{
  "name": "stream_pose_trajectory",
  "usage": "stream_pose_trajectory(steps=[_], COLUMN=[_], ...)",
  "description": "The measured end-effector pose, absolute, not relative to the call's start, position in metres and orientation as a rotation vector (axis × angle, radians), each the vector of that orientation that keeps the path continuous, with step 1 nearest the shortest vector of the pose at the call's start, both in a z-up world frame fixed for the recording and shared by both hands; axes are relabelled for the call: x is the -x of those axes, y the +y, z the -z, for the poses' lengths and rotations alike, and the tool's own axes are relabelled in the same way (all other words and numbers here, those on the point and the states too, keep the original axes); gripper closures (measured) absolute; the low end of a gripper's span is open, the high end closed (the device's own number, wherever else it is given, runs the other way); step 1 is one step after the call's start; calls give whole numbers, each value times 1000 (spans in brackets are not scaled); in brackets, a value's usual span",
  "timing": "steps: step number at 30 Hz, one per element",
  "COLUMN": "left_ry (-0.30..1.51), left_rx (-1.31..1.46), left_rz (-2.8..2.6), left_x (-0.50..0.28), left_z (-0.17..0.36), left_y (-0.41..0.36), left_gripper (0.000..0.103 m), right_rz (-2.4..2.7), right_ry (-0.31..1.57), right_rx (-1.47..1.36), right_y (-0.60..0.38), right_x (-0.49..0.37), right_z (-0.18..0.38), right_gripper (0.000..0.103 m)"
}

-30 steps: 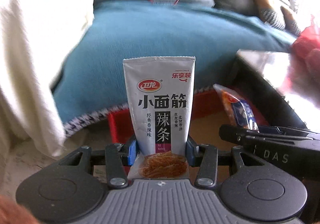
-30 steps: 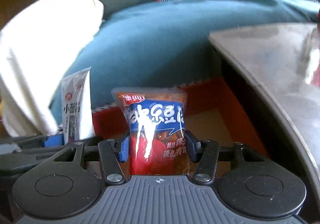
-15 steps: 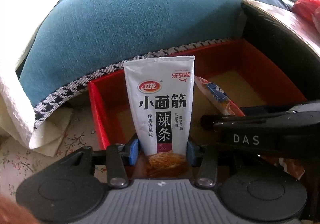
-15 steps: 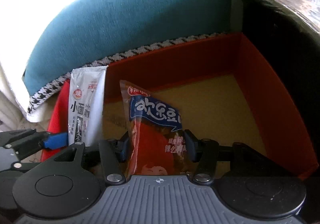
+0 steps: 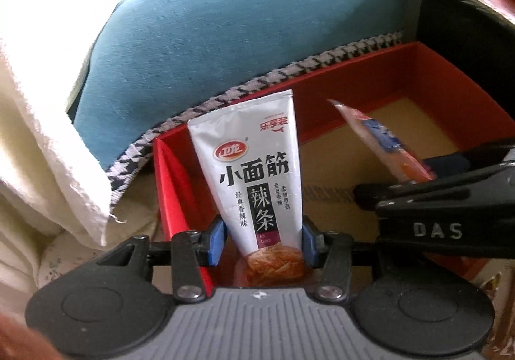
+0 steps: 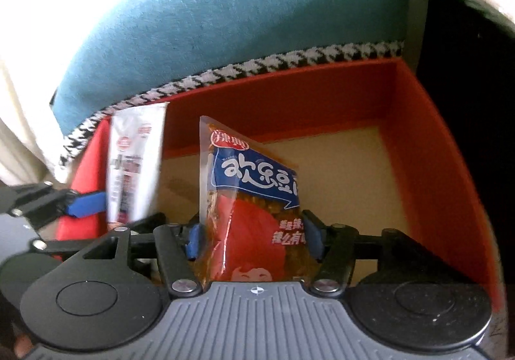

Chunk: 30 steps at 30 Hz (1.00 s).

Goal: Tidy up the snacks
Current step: 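Carry both bags into the red box and open both tools, then move both tools back over the remaining snacks on the bed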

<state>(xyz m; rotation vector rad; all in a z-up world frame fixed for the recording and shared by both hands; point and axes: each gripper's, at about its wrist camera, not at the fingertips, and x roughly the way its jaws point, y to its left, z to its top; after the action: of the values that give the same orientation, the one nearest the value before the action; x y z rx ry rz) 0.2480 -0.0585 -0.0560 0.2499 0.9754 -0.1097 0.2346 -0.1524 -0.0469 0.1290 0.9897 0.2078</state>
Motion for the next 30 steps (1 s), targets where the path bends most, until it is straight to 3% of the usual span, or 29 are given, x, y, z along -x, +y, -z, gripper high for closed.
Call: stream_pose_trajectory(steps=[9, 17, 30], left_ry=[932, 859, 926], left_rx=[-144, -76, 52], left_rz=[143, 157, 117], left_x=[-234, -202, -154], left_z=[29, -2, 12], left_y=[-34, 1, 49], left_gripper=[57, 54, 53], right_rz=[-187, -177, -228], right_ry=[902, 855, 876], right_rx=[-50, -38, -121], right_y=[-152, -156, -155], right_x=[-226, -201, -129], right_z=[25, 0, -15], right_gripper=[21, 21, 19])
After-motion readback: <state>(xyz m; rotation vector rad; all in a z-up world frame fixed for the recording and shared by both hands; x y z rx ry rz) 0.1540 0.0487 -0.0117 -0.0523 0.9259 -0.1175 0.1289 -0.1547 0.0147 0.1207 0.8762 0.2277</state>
